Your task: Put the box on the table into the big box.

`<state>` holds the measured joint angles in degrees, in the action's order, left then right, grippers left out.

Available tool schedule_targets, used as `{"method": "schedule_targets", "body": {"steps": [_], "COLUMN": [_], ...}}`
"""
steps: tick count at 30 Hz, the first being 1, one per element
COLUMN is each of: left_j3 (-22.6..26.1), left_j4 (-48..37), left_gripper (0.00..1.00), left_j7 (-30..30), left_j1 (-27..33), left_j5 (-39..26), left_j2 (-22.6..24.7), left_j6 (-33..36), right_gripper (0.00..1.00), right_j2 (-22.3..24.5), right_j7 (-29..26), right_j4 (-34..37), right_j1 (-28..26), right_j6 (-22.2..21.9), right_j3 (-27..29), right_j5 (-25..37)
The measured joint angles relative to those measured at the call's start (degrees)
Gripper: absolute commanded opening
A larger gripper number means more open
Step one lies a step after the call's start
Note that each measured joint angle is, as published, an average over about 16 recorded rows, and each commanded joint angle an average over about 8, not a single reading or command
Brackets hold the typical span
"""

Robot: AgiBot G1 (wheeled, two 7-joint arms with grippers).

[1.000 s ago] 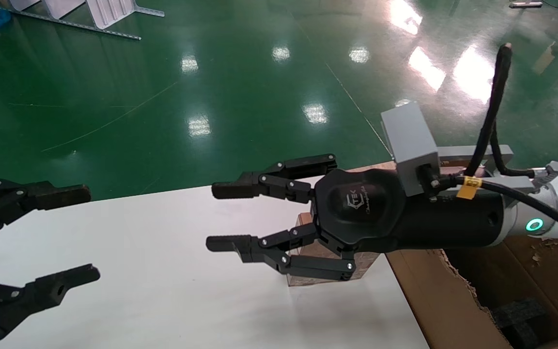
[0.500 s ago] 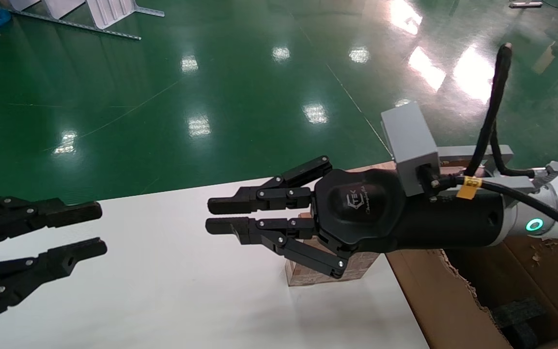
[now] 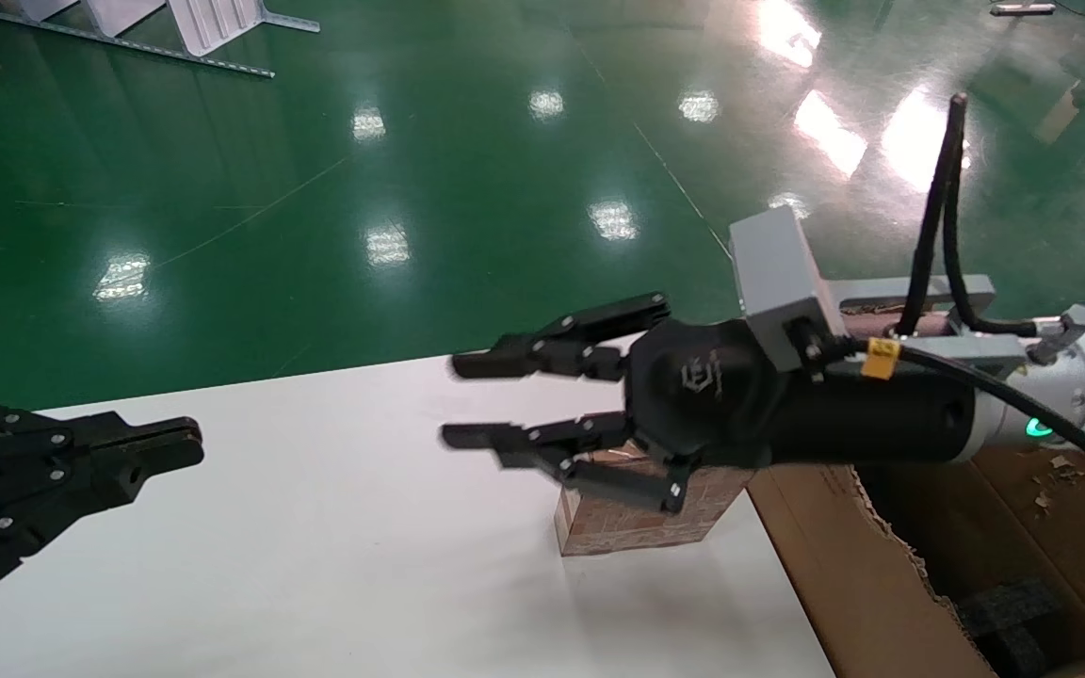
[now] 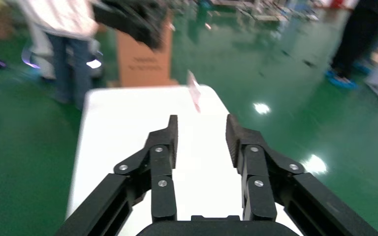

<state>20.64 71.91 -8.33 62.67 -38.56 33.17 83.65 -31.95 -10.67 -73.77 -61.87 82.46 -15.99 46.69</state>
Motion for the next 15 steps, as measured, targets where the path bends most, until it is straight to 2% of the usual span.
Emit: {"method": "schedule_targets", "body": {"steps": [8,15], "left_j3": [0.00,0.01], "left_j4": [0.00,0.00], "left_gripper": [0.00,0.00], "left_j7": [0.00,0.00], "left_j1": [0.00,0.00], "left_j5": [0.00,0.00], "left_j2": [0.00,0.00], "left_j6": [0.00,0.00], "right_gripper": [1.00,1.00], "right_j2": [3.16,5.49], "right_j7": [0.00,0.73], "right_j4": [0.41,1.81], "right_j1": [1.05,2.42], "right_j6": [-2.13,-1.91], "right_j3": [0.50,0.67], "right_j5": [2.59,3.77]}}
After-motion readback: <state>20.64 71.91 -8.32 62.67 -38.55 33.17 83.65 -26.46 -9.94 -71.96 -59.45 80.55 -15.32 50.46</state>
